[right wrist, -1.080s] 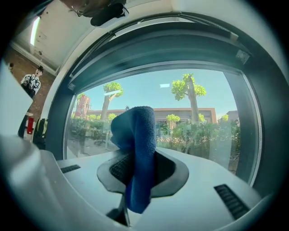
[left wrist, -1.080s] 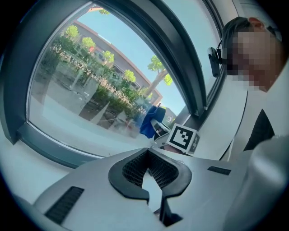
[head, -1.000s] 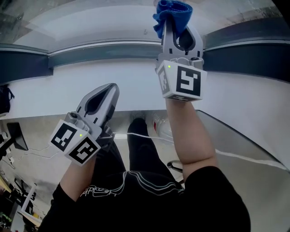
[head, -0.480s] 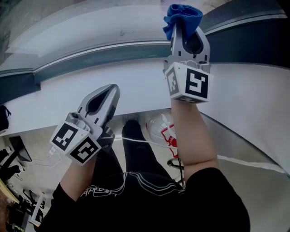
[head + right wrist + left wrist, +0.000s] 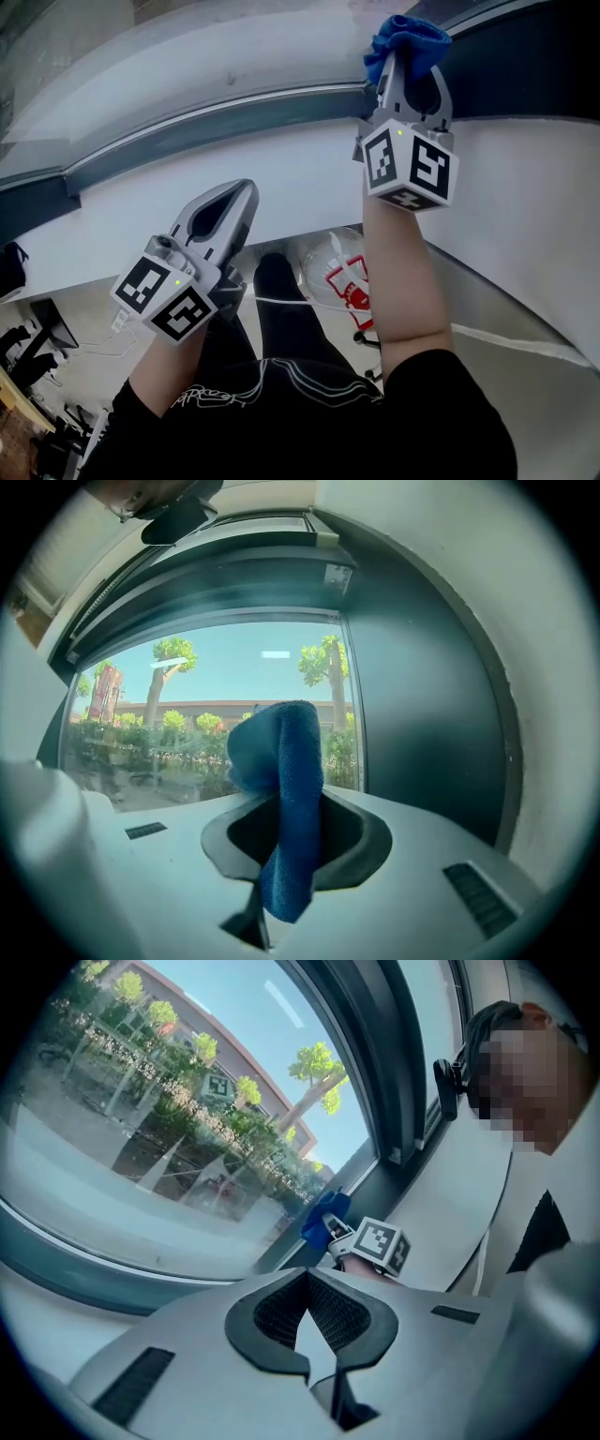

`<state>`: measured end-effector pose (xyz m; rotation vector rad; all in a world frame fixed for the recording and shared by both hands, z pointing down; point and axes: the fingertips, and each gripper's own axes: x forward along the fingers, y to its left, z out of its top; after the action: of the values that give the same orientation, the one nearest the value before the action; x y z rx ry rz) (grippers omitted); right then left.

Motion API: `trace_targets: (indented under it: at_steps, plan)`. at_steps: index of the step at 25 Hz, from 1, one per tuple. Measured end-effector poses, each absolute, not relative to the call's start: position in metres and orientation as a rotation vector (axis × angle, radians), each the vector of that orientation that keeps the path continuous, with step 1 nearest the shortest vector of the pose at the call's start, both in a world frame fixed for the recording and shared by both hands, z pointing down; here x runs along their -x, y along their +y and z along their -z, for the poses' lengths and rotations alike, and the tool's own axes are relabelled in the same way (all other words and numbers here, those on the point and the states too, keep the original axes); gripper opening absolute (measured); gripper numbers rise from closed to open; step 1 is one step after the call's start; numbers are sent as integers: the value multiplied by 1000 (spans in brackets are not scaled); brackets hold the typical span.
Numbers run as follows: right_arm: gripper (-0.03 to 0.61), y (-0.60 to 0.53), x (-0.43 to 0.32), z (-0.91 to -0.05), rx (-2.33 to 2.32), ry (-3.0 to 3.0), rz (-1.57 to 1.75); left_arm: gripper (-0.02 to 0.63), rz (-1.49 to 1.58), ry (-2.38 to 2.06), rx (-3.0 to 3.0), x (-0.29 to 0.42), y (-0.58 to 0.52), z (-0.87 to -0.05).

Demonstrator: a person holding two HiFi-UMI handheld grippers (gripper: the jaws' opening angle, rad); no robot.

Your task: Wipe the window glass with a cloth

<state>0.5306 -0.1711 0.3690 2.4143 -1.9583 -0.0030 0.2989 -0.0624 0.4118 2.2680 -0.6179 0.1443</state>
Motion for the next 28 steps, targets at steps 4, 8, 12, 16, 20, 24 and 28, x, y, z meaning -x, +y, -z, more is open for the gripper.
trace_targets:
  at_steps: [4, 8, 12, 16, 20, 24, 28]
  plan:
    - [64, -172, -544, -370, -2435, -1935, 0, 6, -153, -600, -2273, -307, -62, -411]
    - [66, -172, -539, -374, -2424, -1920, 10, 6, -145, -614, -2276, -298, -66, -411]
    - [64, -173, -518, -378, -2399, -1920, 34, 6, -125, -647, -2274, -274, -71, -413]
    - [64, -168, -486, -371, -2350, -1960, 60, 6, -96, -677, -2267, -251, -74, -405]
    - [64, -169, -434, -376, -2242, -2035, 83, 6, -64, -735, -2272, -218, -83, -401]
    - [64, -166, -368, -393, -2137, -2118, 48, 6, -53, -802, -2260, -168, -87, -404]
    - [64, -172, -295, -403, -2036, -2210, 10, 6, -41, -868, -2238, -112, -89, -405]
